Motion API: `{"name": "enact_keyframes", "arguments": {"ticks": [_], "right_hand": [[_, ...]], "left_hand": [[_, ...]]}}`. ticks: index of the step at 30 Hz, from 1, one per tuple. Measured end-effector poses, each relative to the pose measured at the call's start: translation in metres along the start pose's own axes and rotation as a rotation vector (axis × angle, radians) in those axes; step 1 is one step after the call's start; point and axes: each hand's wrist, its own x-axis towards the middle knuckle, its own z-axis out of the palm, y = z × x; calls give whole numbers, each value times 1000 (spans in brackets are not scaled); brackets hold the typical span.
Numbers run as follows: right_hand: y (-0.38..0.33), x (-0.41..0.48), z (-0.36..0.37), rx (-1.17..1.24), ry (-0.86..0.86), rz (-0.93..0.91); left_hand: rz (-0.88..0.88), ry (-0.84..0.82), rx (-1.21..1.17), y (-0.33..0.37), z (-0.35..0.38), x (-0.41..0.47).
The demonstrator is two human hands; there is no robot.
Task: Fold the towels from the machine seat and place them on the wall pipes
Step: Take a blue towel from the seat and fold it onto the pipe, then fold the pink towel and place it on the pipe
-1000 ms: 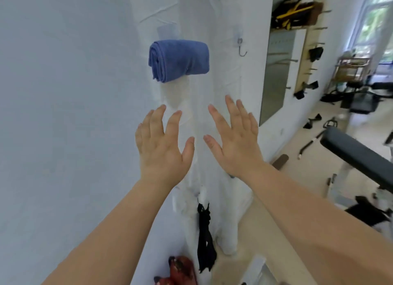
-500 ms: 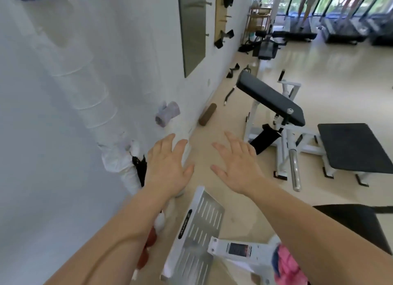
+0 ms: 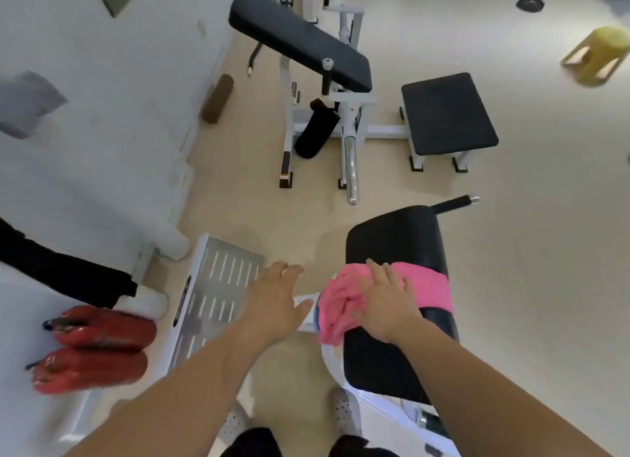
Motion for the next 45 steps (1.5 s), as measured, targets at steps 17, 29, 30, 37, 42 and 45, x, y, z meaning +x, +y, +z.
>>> {"name": "enact_keyframes", "arguments": {"ticks": [17,29,30,37,42,45], "right_hand": [[132,69,83,-320,-18,-270],[128,33,92,255,624,-295],[124,26,88,305,647,-284],[89,-27,46,529,801,-385],[67,-65,-12,888,479,-475],[46,-75,-39,890,332,-525]], "left_hand": [[5,-560,-348,95,173,68],[-170,-235,-779,117,166,39],[-177,-171,-817,120,158,36],[-61,-22,-807,143,74,-4],[-117,80,-893,136,16,-36],[-86,163,-932,125,-22,-57]]}}
